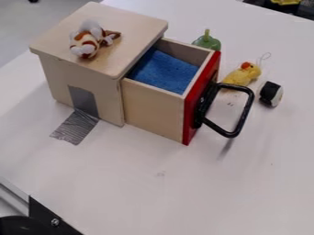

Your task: Close the open drawer

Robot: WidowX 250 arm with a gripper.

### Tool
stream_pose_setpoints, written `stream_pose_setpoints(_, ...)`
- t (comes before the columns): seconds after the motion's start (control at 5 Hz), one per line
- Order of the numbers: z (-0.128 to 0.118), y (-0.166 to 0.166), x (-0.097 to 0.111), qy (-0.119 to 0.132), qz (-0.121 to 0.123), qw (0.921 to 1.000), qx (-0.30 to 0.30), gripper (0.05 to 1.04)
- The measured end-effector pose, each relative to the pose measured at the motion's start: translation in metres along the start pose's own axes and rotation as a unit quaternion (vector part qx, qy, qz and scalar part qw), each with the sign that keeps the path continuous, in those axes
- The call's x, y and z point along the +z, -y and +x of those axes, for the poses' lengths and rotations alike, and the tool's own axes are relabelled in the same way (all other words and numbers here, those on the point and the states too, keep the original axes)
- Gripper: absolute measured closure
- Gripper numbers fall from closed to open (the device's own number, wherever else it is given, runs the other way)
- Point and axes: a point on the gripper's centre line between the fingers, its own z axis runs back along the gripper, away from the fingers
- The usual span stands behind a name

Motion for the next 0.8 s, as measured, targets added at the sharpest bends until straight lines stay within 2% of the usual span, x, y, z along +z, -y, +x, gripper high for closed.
stream_pose_setpoints(0.2, 0.000, 0.001, -0.008, -0.014, -0.005, 0.9999, 0.001, 0.085)
stream_pose_setpoints(0.4, 0.020, 0.030, -0.009, -0.031, -0.003, 0.9991, -0.028, 0.085)
stream_pose_setpoints(0.6, 0.055, 0.068, -0.010, -0.043, -0.006, 0.9975, -0.056, 0.085)
stream_pose_setpoints(0.8, 0.090, 0.113, -0.013, -0.048, 0.010, 0.9951, -0.086, 0.085)
